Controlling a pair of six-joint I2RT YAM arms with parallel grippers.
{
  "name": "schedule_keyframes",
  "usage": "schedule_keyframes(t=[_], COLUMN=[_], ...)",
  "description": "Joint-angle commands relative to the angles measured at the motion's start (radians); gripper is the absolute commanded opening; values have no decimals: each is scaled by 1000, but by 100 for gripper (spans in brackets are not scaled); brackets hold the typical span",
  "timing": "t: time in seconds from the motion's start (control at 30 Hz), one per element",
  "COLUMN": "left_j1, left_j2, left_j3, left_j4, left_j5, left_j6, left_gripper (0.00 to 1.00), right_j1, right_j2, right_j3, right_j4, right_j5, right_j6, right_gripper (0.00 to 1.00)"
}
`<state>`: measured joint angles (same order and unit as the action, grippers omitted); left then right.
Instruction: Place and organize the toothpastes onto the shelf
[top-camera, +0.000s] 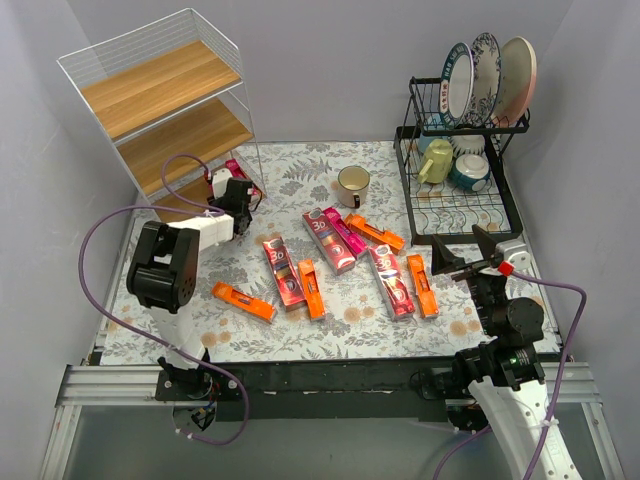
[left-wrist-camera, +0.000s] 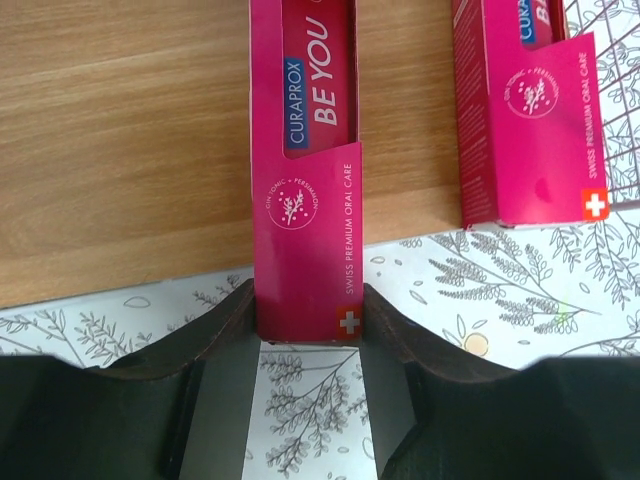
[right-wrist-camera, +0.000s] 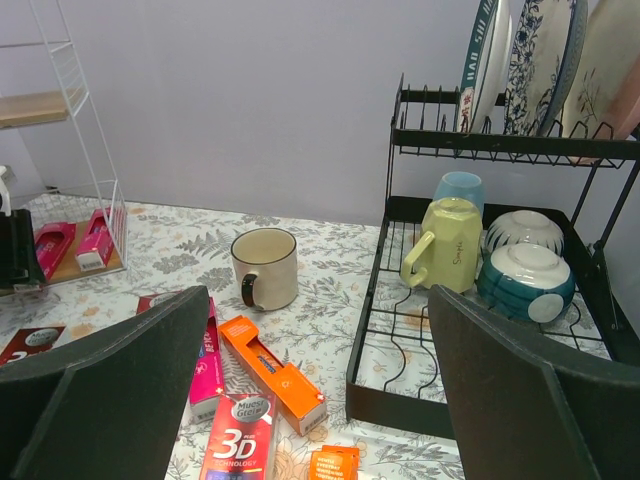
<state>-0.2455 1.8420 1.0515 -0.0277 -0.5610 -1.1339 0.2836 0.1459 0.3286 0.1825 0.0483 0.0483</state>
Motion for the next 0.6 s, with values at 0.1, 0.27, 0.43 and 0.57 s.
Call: schedule_keyframes(t=[0.1, 0.27, 0.43, 0.57], left_j1=[0, 0, -1, -1], left_j2=[26, 40, 62, 77], left_j3=[67, 76, 90, 108], left_j4=[2, 0, -12, -21], left_j5=[-30, -39, -57, -69], left_j6=[-18, -27, -55, -61], left_gripper=[40, 40, 41, 40], right_j1=[6, 5, 5, 6], right_j2=[11, 9, 9, 7], right_j3=[4, 6, 6, 7], right_j4=[31, 29, 31, 28], right_j5=[-13, -8, -11, -4], right_j6=[-7, -8, -8, -8], right_gripper=[99, 99, 99, 99])
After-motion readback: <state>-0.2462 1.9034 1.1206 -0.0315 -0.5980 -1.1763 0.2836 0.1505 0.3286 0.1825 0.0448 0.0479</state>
